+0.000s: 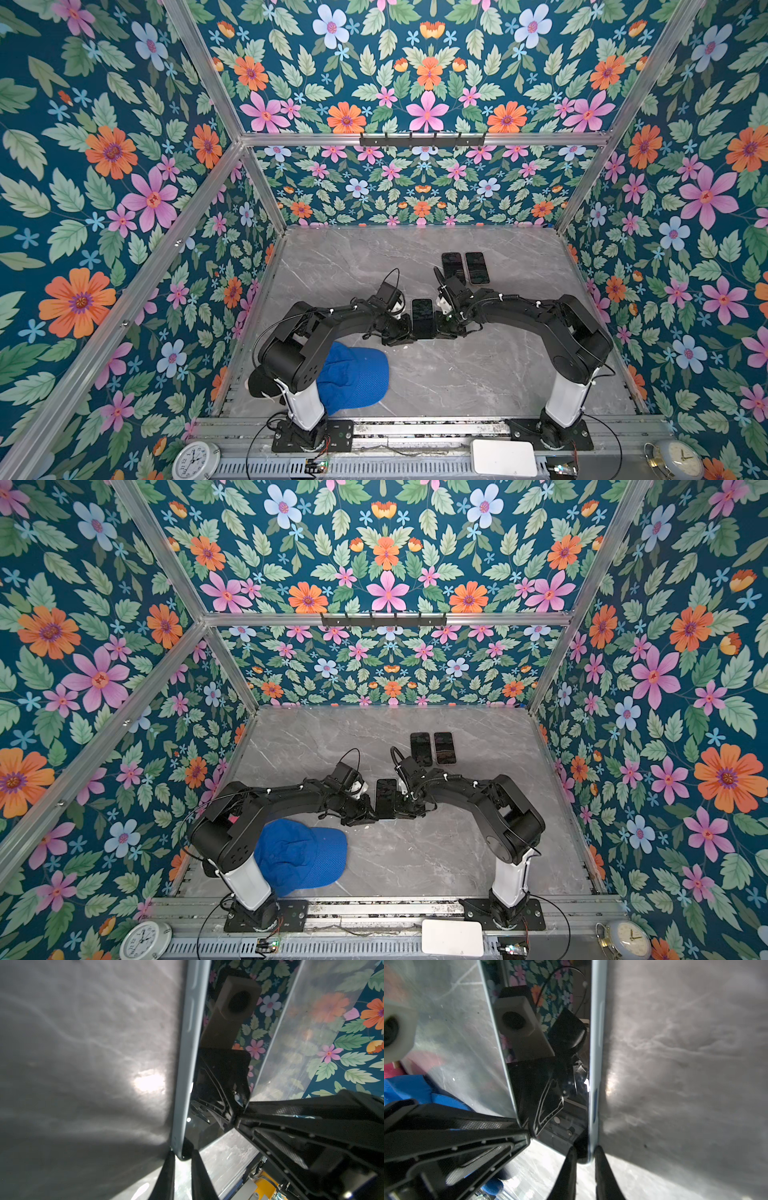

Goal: Put the phone into the phone case

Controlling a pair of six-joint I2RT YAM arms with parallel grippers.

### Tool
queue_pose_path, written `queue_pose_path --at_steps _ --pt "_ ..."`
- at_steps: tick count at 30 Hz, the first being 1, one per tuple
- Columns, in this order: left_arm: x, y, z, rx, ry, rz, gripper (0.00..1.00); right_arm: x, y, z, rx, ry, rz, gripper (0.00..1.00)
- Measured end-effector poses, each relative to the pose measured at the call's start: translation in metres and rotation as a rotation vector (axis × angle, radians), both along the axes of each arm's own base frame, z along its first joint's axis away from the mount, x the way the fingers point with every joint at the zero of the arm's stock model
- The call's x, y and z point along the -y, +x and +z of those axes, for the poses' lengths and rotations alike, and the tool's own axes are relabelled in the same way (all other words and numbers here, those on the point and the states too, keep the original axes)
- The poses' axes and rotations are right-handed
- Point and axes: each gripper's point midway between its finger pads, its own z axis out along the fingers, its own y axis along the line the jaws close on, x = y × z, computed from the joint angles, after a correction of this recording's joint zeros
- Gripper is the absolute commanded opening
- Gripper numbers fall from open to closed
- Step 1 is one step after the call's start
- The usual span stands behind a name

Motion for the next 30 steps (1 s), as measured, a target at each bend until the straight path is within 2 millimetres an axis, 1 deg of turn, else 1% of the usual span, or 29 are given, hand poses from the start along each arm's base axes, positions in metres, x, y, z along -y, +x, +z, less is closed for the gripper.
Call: queue_pose_path --at_steps 6,11,13,17,20,24,27,30 --pt "-0.001 -0.001 0.001 0.0 0.008 0.002 0.16 -0.001 0.0 0.0 -0.001 0.002 0.001 0.13" --pt "0.001 0.003 0.01 0.025 -0.001 0.003 0.18 -0.003 -0.001 0.001 0.0 0.014 0.006 0.12" --pt "0.001 0.004 0.012 0.035 -0.004 0.002 0.23 -0.003 0.0 0.003 0.002 0.015 0.007 0.13" --pt "0.001 0.008 0.017 0.054 0.001 -0.006 0.33 -0.002 0.0 0.007 0.009 0.008 0.008 0.22" --pt "-0.001 0.011 0.02 0.076 0.029 -0.023 0.39 0.001 0.004 0.014 0.032 -0.008 0.009 0.27" --pt "-0.007 0.026 0.023 0.108 0.064 -0.036 0.46 0.01 0.016 0.02 0.057 -0.022 -0.01 0.31" --pt "-0.014 0.045 0.021 0.135 0.108 -0.033 0.5 0.016 0.03 0.021 0.078 -0.026 -0.031 0.32" --pt "-0.01 0.066 0.024 0.176 0.132 -0.05 0.5 0.016 0.043 0.02 0.091 -0.026 -0.036 0.32"
